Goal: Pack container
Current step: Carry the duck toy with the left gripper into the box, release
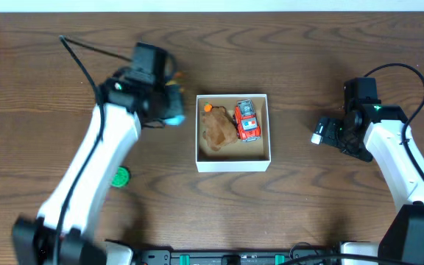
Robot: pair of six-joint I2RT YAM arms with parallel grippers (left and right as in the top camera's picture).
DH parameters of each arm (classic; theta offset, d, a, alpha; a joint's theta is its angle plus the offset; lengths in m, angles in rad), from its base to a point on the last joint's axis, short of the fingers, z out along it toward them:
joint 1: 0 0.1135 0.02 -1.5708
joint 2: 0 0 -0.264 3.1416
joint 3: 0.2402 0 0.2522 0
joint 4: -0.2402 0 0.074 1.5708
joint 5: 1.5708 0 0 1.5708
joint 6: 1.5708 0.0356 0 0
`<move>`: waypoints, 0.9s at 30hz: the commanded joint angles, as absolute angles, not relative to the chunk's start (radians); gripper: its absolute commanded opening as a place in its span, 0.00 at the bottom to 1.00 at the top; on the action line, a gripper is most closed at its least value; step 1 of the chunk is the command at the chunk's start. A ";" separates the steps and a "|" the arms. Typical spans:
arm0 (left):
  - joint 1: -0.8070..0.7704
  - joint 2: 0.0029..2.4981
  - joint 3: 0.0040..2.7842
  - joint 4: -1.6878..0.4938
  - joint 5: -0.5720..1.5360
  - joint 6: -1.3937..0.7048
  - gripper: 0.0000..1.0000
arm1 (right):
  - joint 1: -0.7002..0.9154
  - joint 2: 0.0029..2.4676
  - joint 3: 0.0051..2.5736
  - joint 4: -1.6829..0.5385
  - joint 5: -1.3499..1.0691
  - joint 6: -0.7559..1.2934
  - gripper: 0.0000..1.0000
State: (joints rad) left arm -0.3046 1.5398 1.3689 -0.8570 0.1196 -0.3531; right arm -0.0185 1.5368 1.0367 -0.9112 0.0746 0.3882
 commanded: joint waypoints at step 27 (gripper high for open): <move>-0.548 1.768 1.378 -0.837 0.053 -0.365 0.06 | -0.023 1.534 1.032 -0.923 0.071 0.365 0.99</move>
